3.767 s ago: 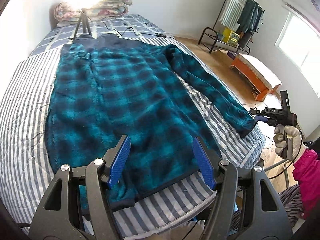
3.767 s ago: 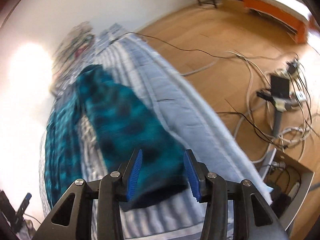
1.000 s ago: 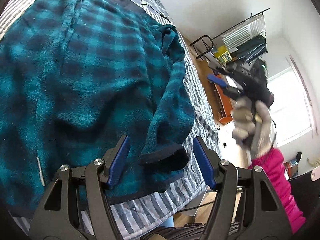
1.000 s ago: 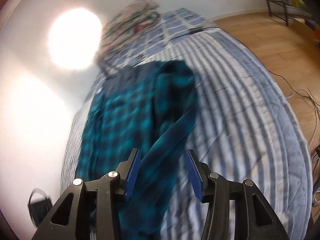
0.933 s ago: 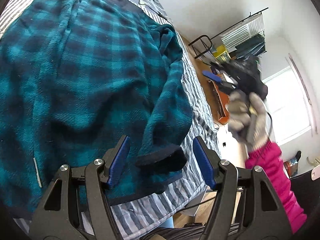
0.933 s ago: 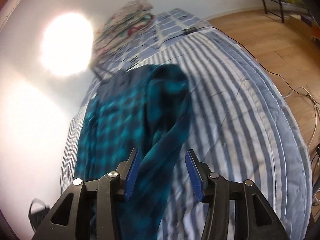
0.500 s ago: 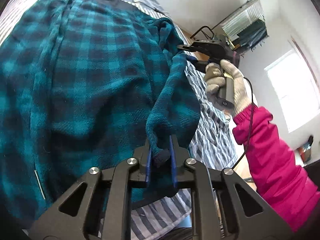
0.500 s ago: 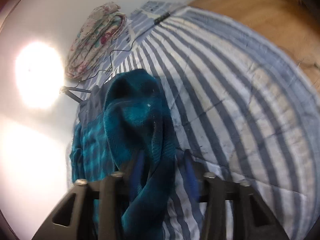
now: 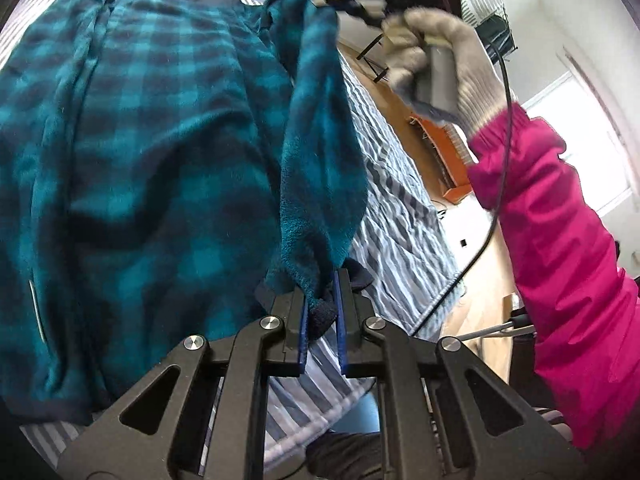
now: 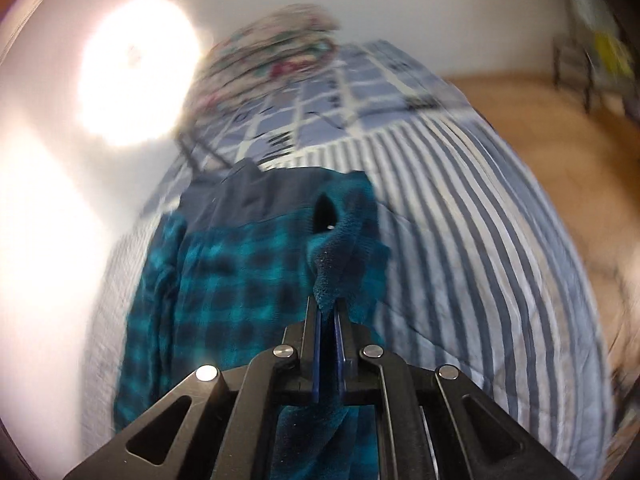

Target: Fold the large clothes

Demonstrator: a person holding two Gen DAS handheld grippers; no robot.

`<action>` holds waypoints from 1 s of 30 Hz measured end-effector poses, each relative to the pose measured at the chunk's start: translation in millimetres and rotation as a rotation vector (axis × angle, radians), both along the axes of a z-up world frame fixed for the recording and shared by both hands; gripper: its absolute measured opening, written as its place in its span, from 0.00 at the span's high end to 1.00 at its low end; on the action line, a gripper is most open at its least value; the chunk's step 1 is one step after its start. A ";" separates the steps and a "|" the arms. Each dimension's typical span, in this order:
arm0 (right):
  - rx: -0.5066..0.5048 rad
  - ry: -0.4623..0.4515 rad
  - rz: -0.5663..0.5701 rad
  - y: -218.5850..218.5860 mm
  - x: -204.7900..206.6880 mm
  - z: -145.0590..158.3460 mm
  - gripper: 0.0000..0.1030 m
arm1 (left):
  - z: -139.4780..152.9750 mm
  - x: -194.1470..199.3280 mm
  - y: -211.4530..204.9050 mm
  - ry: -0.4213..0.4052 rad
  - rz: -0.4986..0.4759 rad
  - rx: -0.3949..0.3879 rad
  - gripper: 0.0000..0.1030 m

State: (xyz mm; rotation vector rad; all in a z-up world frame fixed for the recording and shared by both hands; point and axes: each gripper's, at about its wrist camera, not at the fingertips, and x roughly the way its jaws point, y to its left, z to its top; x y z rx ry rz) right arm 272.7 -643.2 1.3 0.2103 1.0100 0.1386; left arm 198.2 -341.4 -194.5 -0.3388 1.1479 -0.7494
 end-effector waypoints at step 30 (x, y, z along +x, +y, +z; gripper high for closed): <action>0.283 0.134 0.116 -19.2 -134.2 -34.3 0.69 | -9.7 5.3 60.5 0.071 0.119 -0.064 0.51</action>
